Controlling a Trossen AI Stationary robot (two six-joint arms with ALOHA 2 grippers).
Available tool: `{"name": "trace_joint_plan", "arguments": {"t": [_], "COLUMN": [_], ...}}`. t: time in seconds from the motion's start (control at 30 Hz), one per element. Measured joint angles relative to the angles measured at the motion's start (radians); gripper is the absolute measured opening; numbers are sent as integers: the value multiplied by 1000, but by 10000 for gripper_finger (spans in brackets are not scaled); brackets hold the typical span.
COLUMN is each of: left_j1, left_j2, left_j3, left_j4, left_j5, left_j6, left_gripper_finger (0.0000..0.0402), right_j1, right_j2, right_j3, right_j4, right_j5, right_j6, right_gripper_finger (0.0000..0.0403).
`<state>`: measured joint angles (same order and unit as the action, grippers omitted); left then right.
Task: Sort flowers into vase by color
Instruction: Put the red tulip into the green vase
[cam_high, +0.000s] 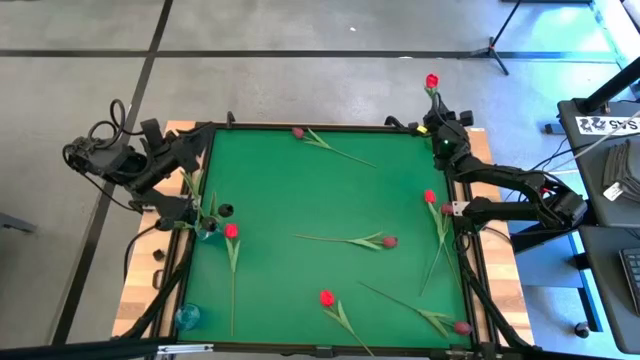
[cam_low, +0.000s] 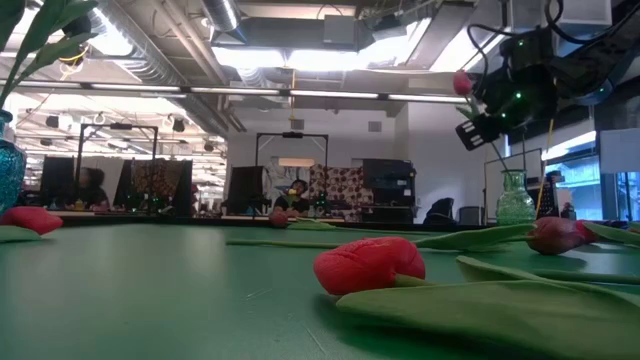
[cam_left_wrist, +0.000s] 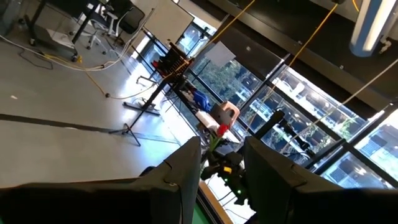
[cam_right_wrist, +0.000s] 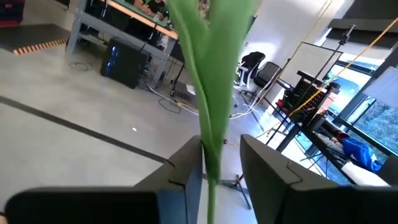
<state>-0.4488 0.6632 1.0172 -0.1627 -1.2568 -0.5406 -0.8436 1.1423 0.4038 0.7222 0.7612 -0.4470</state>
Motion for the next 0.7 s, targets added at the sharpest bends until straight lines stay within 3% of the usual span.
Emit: {"name": "trace_joint_plan", "arguments": {"t": [0.43, 0.7], "left_j1": [0, 0], "left_j2": [0, 0], "left_j3": [0, 0], "left_j4": [0, 0], "left_j5": [-25, -36], "left_j6": [0, 26], "left_gripper_finger": [118, 118], "right_j1": [0, 0], "right_j2": [-12, -77], "right_j3": [2, 127], "right_j4": [-72, -495], "right_j5": [8, -27], "right_j6": [-36, 124], "right_gripper_finger": [210, 267]}}
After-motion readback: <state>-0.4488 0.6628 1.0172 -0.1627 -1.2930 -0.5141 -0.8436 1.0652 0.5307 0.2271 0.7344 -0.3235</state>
